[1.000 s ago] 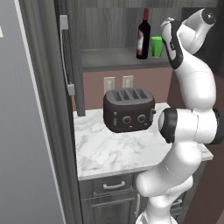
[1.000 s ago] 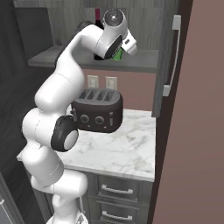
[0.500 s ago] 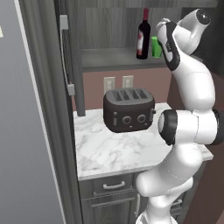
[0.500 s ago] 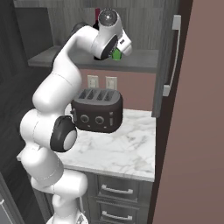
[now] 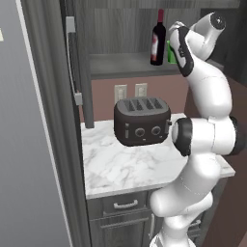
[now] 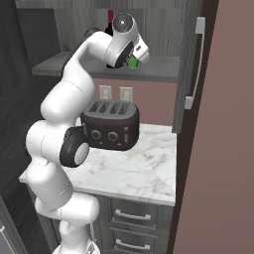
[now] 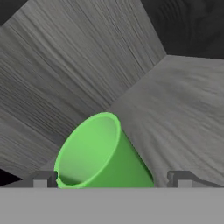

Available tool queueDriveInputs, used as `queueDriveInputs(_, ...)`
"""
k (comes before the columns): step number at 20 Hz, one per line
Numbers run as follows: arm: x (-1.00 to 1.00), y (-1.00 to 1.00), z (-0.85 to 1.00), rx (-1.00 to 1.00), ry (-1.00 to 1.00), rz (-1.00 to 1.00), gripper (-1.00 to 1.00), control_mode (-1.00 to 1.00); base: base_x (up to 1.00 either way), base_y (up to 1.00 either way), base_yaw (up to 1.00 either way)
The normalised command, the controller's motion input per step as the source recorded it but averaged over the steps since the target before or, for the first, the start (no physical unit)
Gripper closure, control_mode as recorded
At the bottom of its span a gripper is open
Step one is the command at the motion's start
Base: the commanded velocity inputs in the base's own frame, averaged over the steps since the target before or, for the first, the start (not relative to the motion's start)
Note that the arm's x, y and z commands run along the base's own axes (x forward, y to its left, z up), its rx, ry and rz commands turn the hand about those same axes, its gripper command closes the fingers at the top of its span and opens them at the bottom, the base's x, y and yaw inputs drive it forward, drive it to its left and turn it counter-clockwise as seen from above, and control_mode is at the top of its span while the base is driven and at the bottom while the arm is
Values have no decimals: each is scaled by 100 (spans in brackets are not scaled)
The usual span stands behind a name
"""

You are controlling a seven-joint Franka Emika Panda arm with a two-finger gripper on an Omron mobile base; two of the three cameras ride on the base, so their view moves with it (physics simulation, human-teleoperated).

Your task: Open the cabinet directly in front. Then move the wine and the cup to the dining counter with the jar on it.

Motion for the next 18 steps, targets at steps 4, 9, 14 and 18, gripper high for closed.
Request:
queueDriveInputs(4,16,0,0,0,0,0,-100,-100,0,0,0)
queueDriveInputs(9,0,-20,-9,0,2,1,-100,-100,0,0,0)
queueDriveInputs(14,0,-19,-15,0,0,0,-100,-100,0,0,0)
queueDriveInputs(18,0,-4,-34,0,0,0,-100,-100,0,0,0)
